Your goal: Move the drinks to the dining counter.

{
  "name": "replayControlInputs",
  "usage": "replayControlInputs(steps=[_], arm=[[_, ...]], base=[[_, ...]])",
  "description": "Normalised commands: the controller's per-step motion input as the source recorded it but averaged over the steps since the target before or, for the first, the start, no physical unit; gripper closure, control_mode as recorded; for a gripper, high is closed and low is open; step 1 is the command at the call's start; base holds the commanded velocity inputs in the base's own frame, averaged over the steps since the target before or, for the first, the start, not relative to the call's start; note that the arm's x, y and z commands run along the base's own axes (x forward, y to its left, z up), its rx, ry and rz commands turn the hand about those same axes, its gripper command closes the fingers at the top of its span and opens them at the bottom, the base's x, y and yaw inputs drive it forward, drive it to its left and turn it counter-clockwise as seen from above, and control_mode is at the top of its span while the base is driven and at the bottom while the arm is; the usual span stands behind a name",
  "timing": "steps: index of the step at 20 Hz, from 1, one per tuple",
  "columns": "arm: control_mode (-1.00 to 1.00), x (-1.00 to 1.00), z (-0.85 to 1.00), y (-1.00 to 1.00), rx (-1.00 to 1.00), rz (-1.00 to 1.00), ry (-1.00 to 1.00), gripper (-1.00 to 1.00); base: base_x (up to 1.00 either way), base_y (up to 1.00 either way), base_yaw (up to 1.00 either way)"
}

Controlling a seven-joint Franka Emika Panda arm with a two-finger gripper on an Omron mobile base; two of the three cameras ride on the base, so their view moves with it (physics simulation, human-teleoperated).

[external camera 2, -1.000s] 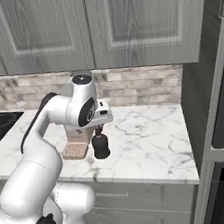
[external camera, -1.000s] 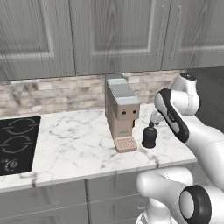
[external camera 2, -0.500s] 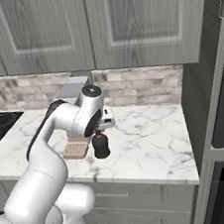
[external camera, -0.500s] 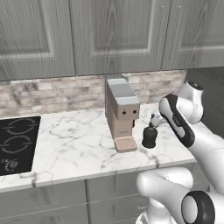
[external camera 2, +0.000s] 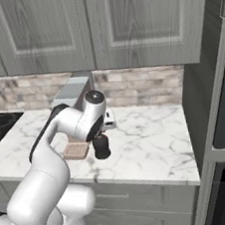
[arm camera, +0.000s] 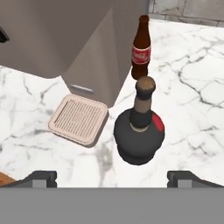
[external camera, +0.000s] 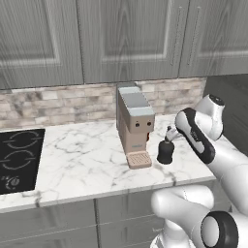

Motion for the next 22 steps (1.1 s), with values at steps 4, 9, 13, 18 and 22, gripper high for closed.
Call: replayControlInputs(steps=[4,9,13,18,22], arm=[[-1.00,0.21,0.00,0.00,0.00,0.00,0.00,-1.00],[-1.00,0.30,0.00,0.00,0.00,0.00,0.00,-1.00],[-1.00,0.23,-0.04,0.00,0.00,0.00,0.00,-1.00],[-1.00,0.27,-0.07,0.00,0.00,0.00,0.00,-1.00],[-1.00,0.28,-0.13,0.00,0.00,0.01,0.00,-1.00]], base=[[0.00,0.00,0.00],[0.00,0.00,0.00],[0.00,0.00,0.00],[0.00,0.00,0.00],[0.00,0.00,0.00]])
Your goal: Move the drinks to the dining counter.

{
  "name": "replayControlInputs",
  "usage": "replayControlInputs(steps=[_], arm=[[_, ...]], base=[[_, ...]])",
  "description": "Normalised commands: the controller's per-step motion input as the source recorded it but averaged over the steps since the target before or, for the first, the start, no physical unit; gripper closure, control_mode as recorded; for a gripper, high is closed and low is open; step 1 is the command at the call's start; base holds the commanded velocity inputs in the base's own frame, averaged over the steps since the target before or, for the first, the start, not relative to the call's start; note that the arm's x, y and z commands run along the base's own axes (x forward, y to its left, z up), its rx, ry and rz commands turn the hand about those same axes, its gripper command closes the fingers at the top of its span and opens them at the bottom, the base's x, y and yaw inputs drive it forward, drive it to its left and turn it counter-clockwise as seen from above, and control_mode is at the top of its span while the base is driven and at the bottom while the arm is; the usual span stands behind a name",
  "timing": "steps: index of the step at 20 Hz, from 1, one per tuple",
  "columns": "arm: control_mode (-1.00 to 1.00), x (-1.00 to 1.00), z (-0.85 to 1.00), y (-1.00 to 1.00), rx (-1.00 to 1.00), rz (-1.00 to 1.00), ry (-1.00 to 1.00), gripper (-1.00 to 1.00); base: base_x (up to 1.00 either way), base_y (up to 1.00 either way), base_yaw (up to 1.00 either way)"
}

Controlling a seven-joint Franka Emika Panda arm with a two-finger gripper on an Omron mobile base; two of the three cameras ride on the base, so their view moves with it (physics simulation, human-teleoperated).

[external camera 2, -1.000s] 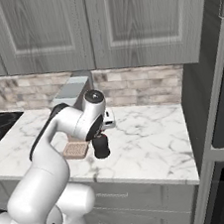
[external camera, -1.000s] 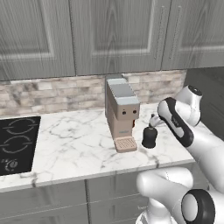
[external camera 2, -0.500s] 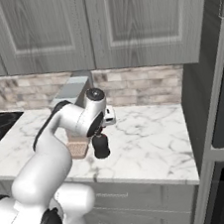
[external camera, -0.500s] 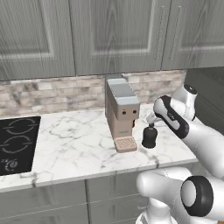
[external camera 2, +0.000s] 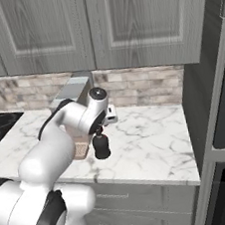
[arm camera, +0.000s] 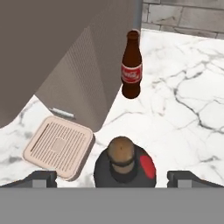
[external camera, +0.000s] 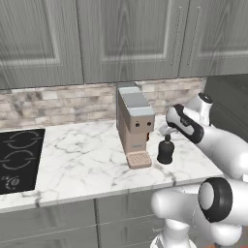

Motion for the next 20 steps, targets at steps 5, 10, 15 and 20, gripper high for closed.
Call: replayControlInputs(steps=[5,10,15,20], arm=[[-1.00,0.27,-0.10,0.00,0.00,0.02,0.00,-1.00],[-1.00,0.21,-0.10,-0.01,0.01,0.02,0.00,-1.00],[-1.00,0.22,-0.14,0.00,0.03,0.04,0.00,-1.00],[-1.00,0.17,-0.21,0.00,0.04,0.04,0.00,-1.00]], base=[[0.00,0.00,0.00],[0.00,0.00,0.00],[0.00,0.00,0.00],[0.00,0.00,0.00]])
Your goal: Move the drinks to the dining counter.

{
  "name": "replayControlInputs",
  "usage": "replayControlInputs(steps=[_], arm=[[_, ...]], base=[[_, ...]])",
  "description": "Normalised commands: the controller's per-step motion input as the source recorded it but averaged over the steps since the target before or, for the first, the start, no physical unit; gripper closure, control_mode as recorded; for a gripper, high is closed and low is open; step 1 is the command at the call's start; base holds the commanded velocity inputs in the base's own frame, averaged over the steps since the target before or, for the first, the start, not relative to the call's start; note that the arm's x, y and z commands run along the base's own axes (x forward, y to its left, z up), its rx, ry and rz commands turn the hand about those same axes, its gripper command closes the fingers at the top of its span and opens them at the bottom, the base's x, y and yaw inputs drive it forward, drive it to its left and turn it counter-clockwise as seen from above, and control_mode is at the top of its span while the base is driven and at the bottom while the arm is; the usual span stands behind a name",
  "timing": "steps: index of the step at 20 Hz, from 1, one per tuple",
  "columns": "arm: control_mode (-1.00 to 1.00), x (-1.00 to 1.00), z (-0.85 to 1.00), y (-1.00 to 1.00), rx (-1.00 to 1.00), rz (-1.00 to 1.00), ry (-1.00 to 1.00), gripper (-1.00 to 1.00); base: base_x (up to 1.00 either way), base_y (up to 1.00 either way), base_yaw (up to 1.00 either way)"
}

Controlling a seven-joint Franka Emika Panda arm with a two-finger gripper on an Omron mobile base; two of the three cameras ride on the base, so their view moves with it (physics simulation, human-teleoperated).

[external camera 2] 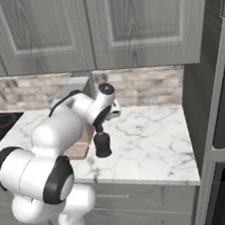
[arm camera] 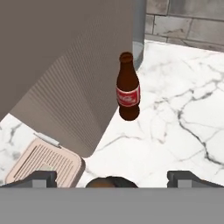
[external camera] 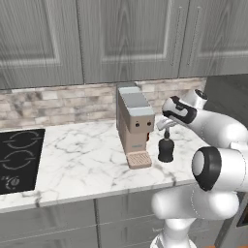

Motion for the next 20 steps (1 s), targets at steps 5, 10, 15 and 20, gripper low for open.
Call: replayControlInputs(steps=[5,10,15,20], arm=[[-1.00,0.02,-0.32,0.00,0.05,0.02,0.00,1.00],[-1.00,0.00,-0.40,0.00,0.07,0.01,0.00,1.00],[-1.00,-0.24,-0.60,0.04,0.05,0.00,-0.08,1.00],[-1.00,-0.40,-0.52,0.09,0.03,0.00,0.09,1.00]], base=[[0.00,0.00,0.00],[0.00,0.00,0.00],[0.00,0.00,0.00],[0.00,0.00,0.00]])
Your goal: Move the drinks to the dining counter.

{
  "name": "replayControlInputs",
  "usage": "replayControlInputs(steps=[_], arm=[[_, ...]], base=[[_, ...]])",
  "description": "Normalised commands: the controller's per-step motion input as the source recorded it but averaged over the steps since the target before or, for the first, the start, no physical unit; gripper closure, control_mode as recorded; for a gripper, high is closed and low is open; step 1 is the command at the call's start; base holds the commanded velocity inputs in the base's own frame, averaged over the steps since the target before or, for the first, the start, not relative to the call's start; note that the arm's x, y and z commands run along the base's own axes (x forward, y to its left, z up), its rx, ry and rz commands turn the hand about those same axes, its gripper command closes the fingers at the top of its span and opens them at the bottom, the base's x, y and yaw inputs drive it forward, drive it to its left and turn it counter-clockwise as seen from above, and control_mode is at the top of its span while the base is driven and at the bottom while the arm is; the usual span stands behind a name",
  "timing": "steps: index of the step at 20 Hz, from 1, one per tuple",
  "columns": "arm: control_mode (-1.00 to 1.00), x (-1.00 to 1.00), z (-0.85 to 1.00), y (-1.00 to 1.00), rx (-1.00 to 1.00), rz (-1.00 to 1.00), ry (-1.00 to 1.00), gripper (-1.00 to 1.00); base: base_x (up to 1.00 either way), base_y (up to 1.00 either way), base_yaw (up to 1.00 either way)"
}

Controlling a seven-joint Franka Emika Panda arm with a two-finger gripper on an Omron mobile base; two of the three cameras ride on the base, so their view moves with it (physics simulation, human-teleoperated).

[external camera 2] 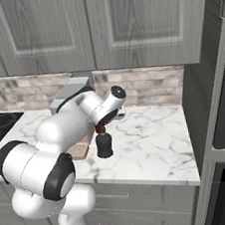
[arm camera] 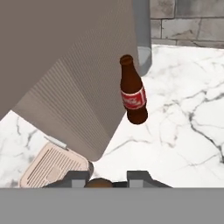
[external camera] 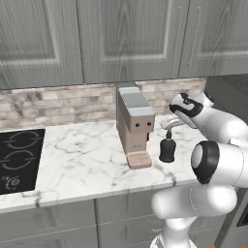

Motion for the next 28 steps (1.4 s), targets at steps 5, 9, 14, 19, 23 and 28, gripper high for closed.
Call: replayControlInputs(steps=[5,9,14,19,23,28], arm=[[-1.00,-0.28,-0.36,0.00,0.10,0.00,0.15,1.00],[-1.00,-0.46,0.12,0.00,0.00,0.00,0.00,1.00],[-1.00,-0.66,0.13,-0.08,0.05,-0.01,0.00,1.00],[-1.00,-0.74,0.11,-0.08,0.09,-0.03,0.00,1.00],[-1.00,-0.74,0.52,-0.25,0.09,-0.07,-0.02,1.00],[-1.00,-0.59,0.69,-0.19,0.07,-0.07,-0.01,1.00]], base=[[0.00,0.00,0.00],[0.00,0.00,0.00],[0.00,0.00,0.00],[0.00,0.00,0.00],[0.00,0.00,0.00],[0.00,0.00,0.00]])
